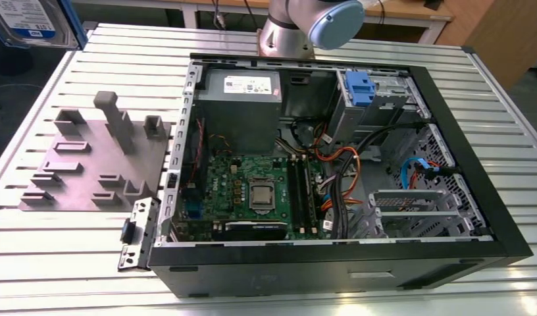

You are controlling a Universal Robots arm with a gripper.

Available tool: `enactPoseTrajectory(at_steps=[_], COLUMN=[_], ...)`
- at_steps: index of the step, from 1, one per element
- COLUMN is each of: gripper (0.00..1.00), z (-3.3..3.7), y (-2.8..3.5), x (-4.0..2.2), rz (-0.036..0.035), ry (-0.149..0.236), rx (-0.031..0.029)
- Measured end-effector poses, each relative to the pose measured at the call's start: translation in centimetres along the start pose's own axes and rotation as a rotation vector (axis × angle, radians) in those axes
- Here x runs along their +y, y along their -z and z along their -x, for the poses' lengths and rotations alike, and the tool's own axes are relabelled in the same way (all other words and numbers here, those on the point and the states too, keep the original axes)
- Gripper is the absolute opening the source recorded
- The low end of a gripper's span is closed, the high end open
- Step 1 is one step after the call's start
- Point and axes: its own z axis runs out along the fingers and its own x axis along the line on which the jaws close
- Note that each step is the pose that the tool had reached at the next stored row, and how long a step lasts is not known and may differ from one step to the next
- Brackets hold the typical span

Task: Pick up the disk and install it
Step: 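Pick up the disk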

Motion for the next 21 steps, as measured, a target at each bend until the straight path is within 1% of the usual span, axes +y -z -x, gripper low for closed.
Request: enactPoseTrajectory(at_steps=[3, 8, 11, 13, 17, 21], gripper=[0.37, 0.37, 0.37, 0.37, 0.37, 0.37], z=[-0.07, -0.78, -0.95, -0.97, -0.99, -1.19], y=[0.02, 0.03, 0.04, 0.05, 0.06, 0.08], x=[0.00, -0.02, -0.10, -0.27, -0.81, -1.07], rz=[0.0002, -0.0001, 0.0000, 0.0000, 0.0000, 0.0001], ry=[0.000, 0.000, 0.000, 0.000, 0.000, 0.000], rx=[0.0001, 0.0000, 0.0000, 0.0000, 0.0000, 0.0001])
